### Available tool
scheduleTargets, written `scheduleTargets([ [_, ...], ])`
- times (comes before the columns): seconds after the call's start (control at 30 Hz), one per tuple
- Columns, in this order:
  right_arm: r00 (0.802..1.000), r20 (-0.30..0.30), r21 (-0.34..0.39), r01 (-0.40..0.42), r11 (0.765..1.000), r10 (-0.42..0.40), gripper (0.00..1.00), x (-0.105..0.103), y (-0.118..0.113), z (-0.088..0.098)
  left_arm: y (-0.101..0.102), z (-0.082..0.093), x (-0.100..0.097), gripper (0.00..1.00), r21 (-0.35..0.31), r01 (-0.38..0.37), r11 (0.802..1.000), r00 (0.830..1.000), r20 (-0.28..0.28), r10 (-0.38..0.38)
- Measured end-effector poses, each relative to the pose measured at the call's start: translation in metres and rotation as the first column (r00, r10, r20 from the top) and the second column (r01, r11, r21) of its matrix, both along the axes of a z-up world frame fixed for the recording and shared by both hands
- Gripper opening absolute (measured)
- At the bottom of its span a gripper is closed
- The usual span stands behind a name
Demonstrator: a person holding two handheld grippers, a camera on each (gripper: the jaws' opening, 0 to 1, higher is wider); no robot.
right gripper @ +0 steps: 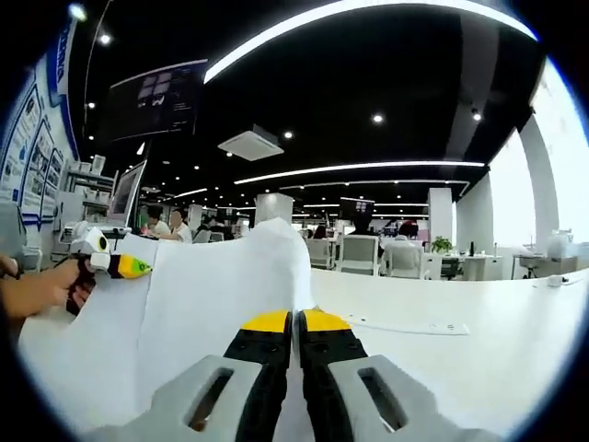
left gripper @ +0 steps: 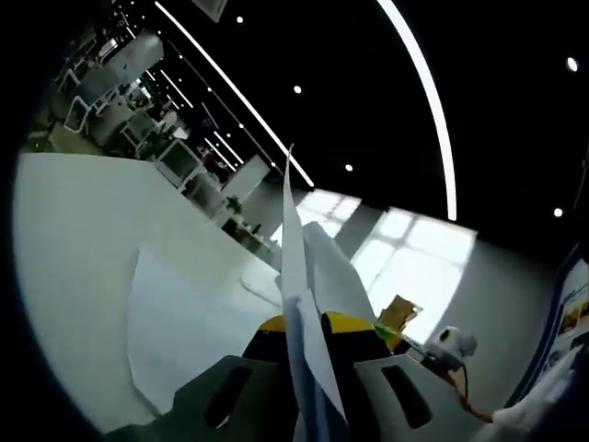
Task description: Organize the stack of printing papers by aligning and flattening the scattered papers on the table
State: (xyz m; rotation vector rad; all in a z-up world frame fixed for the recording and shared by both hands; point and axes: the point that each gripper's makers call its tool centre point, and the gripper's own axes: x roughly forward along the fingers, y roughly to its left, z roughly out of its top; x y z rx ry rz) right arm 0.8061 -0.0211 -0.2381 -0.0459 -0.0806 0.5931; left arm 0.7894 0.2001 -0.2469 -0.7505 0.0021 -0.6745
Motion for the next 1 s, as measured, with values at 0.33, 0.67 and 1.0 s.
scheduleTargets([
  [0.33,0.999,0.031,-0.016,0.035,0.999,-0.035,0.0,-0.005,-0.009,0.003,-0.001,0.001,-0.001,0.1,-0.015,0.005,1.0,1.0,-0.001,-0.005],
  [0.67,1.0,0.008,-0.011,0.012,1.0,-0.012,0.0,-0.016,0.004,-0.004,0.0,0.001,0.001,0.1,-0.018,0.002,1.0,1.0,-0.006,-0.002],
  [1.0,0.999,-0.045,0.041,0.021,0.999,-0.019,0.0,-0.023,0.004,-0.01,0.001,0.001,0.002,0.1,-0.018,-0.001,1.0,1.0,-0.005,0.001],
])
